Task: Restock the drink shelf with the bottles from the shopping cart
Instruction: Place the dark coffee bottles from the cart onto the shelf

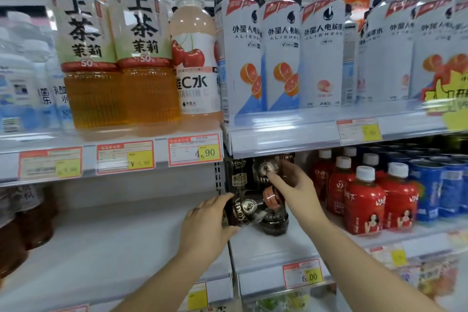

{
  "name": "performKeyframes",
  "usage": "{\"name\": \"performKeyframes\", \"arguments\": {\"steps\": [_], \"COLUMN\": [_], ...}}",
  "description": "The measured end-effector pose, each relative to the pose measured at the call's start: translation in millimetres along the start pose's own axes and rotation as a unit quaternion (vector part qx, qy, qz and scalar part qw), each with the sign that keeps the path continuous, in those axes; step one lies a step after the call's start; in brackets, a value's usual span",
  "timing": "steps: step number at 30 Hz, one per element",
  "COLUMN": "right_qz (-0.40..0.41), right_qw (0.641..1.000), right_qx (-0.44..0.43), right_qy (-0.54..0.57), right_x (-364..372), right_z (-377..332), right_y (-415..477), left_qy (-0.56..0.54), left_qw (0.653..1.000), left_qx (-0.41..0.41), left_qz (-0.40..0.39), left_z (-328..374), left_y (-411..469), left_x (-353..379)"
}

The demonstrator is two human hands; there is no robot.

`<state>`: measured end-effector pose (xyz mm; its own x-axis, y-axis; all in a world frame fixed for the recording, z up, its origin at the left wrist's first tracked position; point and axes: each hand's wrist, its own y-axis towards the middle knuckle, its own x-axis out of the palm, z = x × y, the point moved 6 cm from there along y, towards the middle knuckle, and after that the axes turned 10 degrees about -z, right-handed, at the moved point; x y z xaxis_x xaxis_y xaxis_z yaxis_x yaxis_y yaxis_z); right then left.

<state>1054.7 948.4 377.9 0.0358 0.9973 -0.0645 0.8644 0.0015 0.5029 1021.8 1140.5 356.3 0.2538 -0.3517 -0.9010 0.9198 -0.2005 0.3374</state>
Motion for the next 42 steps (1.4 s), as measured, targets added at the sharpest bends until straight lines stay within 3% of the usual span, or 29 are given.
{"name": "performKeyframes", "arguments": {"steps": [4, 8, 15, 20, 26, 33, 39, 42], "right_qz": [-0.025, -0.061, 0.035, -0.014, -0.023, -0.019, -0.021, -0.022], "right_qw": [0.999, 0.990, 0.978, 0.949, 0.944, 0.950, 0.949, 0.948], "right_qx": [0.047, 0.057, 0.044, 0.115, 0.129, 0.122, 0.113, 0.109], "right_qy": [0.004, -0.114, -0.201, -0.294, -0.303, -0.287, -0.293, -0.298], "right_x": [-2.8, -6.8, -44.5, -56.4, -60.2, -61.0, -59.5, -59.5], "right_z": [12.3, 10.5, 18.8, 41.4, 48.8, 54.9, 53.0, 52.7], "right_y": [1.2, 6.4, 18.3, 22.6, 17.1, 12.9, 13.0, 12.1], "left_qy": [0.010, 0.022, -0.116, -0.146, -0.262, -0.341, -0.332, -0.330], "left_qw": [1.000, 1.000, 0.992, 0.989, 0.963, 0.923, 0.923, 0.931], "left_qx": [-0.001, -0.011, -0.035, -0.019, -0.033, -0.125, -0.133, -0.110], "left_qz": [-0.004, -0.008, 0.022, 0.017, 0.051, 0.130, 0.142, 0.108], "left_z": [-5.8, -16.0, -19.4, 3.3, 41.6, 58.1, 64.8, 61.3], "left_y": [-2.0, -5.4, -0.2, 10.6, 44.2, 74.2, 86.1, 90.4], "left_x": [-0.4, -1.1, -8.6, 1.3, 33.2, 53.2, 59.1, 63.2]}}
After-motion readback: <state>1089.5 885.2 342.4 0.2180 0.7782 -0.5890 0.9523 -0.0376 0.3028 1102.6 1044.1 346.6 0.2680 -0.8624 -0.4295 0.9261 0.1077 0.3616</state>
